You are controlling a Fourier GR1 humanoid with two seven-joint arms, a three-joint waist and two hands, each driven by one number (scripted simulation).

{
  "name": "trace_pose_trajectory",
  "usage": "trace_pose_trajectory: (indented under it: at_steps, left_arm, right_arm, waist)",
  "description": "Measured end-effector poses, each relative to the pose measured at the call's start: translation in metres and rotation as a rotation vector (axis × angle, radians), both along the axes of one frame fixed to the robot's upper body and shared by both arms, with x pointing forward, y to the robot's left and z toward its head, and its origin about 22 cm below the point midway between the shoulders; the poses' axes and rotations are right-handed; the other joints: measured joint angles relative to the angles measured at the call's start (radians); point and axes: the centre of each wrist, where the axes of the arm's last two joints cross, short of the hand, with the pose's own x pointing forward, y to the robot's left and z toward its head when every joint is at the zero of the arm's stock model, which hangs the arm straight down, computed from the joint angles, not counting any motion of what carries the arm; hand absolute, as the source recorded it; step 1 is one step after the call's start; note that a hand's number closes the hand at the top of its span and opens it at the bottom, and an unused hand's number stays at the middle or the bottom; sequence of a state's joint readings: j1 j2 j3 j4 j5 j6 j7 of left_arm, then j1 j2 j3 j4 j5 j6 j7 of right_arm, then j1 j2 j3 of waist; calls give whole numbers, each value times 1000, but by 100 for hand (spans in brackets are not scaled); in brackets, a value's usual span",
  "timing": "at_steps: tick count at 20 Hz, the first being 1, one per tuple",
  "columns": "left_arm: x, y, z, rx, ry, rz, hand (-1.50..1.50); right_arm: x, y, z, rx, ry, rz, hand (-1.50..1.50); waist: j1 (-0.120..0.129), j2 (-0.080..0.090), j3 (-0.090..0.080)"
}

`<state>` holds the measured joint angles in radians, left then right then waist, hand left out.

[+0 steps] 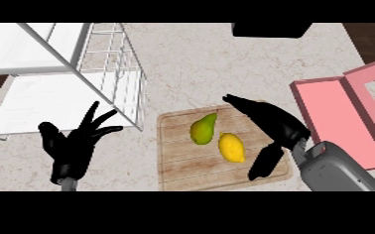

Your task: Pick the lemon from the cutting board and place it in the cardboard box

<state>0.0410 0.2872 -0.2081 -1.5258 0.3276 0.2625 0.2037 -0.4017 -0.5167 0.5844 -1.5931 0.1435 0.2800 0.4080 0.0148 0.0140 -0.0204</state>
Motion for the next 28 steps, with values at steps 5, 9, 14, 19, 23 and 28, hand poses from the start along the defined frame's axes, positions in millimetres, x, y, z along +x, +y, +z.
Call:
trace_pose_trajectory:
  at_steps: [5, 9, 14, 19, 23, 28]
  left_arm:
    - [-1, 1, 0, 1, 1, -3, 0]
    - [-1, 0, 0, 1, -2, 5, 0]
    - [-1, 0, 0, -4, -1, 2, 0]
    - [-1, 1, 0, -6, -2, -5, 0]
    - [-2, 0, -1, -1, -12, 1, 0]
    - [-1, 0, -1, 2, -9, 6, 0]
  right_arm:
    - [-1, 1, -8, -13, -5, -4, -150]
    - [-3, 5, -17, -18, 5, 3, -150]
    - [-2, 10, -22, -22, 17, 12, -150]
    - [-4, 13, -31, -35, 30, 16, -150]
    - [-8, 17, -43, -40, 38, 19, -150]
    - [-4, 18, -50, -48, 38, 23, -150]
  waist:
    - [-3, -1, 0]
    - [-3, 0, 0]
    - [-1, 0, -1]
    - [-2, 0, -1]
    - [-3, -1, 0]
    - [-3, -1, 1]
